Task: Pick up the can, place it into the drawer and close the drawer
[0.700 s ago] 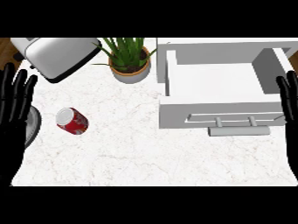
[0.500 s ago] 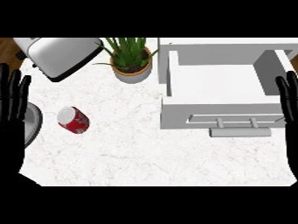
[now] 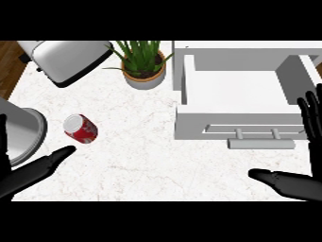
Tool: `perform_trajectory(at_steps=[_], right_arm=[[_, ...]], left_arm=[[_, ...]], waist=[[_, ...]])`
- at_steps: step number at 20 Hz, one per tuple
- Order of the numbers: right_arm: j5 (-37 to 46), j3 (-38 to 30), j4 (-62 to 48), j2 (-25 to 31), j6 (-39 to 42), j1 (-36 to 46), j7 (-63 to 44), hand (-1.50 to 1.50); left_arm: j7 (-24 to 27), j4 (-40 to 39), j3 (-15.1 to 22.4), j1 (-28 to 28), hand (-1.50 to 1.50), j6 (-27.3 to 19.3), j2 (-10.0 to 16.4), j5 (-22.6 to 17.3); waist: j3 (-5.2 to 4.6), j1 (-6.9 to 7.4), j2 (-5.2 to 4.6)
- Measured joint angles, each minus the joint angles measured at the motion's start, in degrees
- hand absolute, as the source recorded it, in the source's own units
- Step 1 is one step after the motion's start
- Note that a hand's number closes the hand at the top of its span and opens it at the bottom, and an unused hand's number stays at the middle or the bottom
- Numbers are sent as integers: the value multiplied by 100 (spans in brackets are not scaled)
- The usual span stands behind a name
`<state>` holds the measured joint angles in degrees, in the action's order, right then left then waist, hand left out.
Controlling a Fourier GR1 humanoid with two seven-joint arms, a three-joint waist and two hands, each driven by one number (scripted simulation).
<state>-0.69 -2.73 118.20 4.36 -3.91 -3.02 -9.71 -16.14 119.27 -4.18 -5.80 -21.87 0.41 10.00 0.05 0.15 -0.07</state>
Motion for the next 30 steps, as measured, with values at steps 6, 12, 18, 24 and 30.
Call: perform_trajectory(at_steps=[6,12,18,24,30], right_arm=[[-122,-184,71,26,58,-128,-168,-150],[-304,-464,-3,144,236,-63,-185,-150],[-364,-566,20,118,343,-196,-55,-150],[-243,-478,128,-12,374,-438,129,-150],[-535,-816,317,160,576,-519,-35,-150]], left_arm=[[-726,161,-171,272,-150,-211,86,216],[-672,-32,18,276,-150,-356,37,283],[-400,-796,178,504,-150,-645,-5,199],[210,-1724,259,580,-150,-939,-15,-34],[943,-2521,380,542,-150,-1253,-34,-346]], waist=[[-3,-17,8],[-4,-19,9],[-5,-30,8],[-6,-35,7],[-7,-37,7]])
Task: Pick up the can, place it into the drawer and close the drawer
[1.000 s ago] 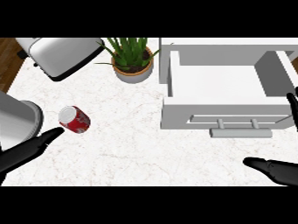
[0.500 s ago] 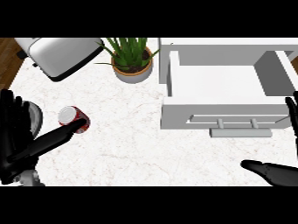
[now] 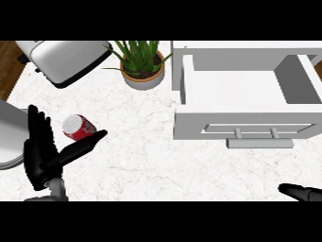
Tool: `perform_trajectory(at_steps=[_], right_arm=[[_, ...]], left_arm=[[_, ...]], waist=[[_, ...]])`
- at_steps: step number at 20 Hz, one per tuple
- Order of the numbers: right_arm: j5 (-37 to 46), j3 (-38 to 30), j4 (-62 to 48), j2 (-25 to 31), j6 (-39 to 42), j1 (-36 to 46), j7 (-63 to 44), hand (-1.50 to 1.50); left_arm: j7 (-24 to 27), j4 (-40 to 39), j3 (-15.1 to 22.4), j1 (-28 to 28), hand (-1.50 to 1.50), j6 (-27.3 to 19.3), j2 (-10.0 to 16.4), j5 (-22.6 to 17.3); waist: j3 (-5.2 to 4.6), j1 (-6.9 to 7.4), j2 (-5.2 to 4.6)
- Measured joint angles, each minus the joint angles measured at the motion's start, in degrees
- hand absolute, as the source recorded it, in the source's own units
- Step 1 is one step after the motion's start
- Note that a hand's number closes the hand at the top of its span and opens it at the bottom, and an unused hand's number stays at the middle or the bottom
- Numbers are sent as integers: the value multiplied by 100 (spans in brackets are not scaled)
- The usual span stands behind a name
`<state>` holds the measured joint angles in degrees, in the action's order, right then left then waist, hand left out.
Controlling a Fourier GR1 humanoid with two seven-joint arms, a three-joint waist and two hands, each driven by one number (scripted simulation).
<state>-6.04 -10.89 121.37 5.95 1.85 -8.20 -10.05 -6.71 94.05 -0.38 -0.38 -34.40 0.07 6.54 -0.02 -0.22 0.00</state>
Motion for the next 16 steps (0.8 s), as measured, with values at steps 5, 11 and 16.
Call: perform_trajectory(at_steps=[5,11,16], right_arm=[[3,-38,129,-48,49,-69,-25,-150],[-60,-104,361,-95,137,-174,-149,-150],[-217,-305,487,-63,304,-277,-195,-150]], left_arm=[[787,-694,-76,-65,-150,-131,33,-483],[1552,-1590,-373,83,-150,-27,13,-1022],[2083,-2320,-697,255,-150,191,41,-1338]], waist=[[0,3,1],[0,0,0],[1,-2,0]])
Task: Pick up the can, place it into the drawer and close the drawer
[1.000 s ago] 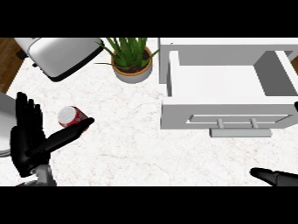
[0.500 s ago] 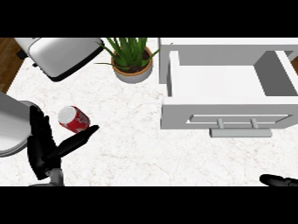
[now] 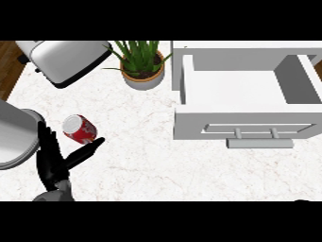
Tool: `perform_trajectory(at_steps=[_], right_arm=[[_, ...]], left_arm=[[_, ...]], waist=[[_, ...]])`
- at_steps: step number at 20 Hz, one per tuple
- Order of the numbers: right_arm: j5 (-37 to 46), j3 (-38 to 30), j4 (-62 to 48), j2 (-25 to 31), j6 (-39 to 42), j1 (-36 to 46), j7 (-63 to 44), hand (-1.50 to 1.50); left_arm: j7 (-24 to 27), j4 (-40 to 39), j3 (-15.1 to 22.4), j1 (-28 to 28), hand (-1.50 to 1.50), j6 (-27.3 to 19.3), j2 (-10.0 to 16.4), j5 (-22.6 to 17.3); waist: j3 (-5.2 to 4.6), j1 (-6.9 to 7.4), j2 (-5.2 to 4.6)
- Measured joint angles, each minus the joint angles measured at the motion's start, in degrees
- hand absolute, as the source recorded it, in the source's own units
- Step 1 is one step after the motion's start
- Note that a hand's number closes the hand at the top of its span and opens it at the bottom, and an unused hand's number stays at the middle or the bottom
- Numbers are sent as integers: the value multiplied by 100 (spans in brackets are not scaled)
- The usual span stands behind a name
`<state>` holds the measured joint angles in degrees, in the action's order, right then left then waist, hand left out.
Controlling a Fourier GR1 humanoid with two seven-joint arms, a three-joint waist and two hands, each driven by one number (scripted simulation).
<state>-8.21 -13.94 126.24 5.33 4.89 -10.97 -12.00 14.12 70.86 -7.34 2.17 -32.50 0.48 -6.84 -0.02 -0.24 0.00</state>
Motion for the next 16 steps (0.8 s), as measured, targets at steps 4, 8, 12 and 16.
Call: perform_trajectory(at_steps=[4,8,12,16], right_arm=[[58,-42,-19,-37,38,27,-14,-150],[52,-149,95,65,-50,262,-322,-150],[76,-159,177,-1,28,186,-314,-150],[144,-113,169,-38,-9,330,-397,-150]], left_arm=[[321,-606,-188,264,-150,153,86,-219],[866,-1367,-505,523,-150,331,70,-454],[1238,-2046,-761,868,-150,403,131,-645],[1679,-2812,-990,1202,-150,665,264,-833]], waist=[[0,0,0],[-1,-3,-3],[-2,-8,-3],[-2,-12,-7]])
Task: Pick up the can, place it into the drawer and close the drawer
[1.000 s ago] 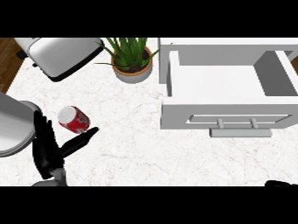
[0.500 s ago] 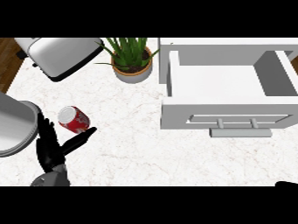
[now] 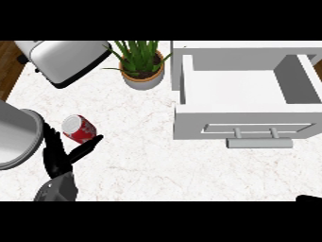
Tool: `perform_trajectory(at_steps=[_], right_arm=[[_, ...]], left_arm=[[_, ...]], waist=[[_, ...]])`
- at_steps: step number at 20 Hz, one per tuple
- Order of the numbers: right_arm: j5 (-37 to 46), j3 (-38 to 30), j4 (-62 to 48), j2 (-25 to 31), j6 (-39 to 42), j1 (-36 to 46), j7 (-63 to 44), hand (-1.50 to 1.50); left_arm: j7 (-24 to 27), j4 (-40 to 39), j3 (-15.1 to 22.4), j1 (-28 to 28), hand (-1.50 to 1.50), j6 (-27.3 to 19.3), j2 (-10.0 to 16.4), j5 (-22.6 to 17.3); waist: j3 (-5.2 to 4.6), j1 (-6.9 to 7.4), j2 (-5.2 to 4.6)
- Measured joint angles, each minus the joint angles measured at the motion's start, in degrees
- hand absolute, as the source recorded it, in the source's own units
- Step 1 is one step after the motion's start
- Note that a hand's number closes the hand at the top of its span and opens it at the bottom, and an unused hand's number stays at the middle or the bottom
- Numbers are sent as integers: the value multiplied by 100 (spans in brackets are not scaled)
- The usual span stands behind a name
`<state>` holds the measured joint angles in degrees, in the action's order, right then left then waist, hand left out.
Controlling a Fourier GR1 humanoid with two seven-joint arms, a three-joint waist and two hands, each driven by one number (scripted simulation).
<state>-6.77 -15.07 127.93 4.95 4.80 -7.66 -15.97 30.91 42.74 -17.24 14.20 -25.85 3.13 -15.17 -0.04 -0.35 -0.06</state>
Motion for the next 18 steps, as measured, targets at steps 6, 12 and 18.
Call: perform_trajectory(at_steps=[6,12,18], right_arm=[[-15,-34,65,-28,103,-73,-17,-150],[-69,-169,42,64,121,72,-101,-150],[12,-125,50,-40,115,44,-24,-150]], left_arm=[[571,-1079,-238,545,-150,350,245,-167],[754,-1788,-219,1011,-150,814,476,-152],[939,-2310,-254,1462,150,1276,539,-200]], waist=[[0,-14,-4],[-3,-30,-9],[-3,-49,-16]])
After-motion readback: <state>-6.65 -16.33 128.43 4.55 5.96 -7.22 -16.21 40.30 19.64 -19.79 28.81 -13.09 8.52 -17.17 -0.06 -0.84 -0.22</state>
